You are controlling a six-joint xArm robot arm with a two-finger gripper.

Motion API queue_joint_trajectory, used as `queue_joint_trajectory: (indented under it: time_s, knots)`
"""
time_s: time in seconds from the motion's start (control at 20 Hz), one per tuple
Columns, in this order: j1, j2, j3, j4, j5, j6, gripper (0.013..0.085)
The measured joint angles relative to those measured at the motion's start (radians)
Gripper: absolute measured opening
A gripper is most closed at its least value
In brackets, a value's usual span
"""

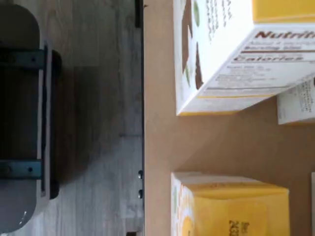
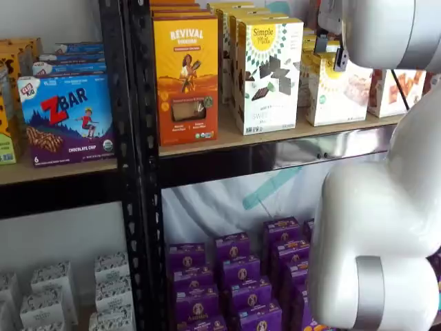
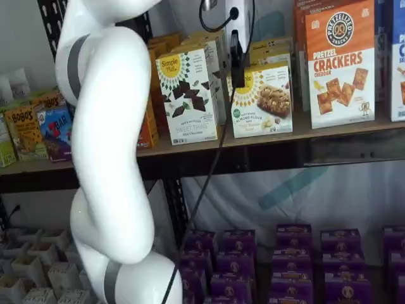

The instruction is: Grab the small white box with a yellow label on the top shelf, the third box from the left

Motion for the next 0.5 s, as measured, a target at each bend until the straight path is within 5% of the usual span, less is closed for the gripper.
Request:
queue_joint_trajectory:
  time_s: [0.5]
  knots:
    - [0.02,-0.015,0.05,-0.058,-0.021,0.007,0.085]
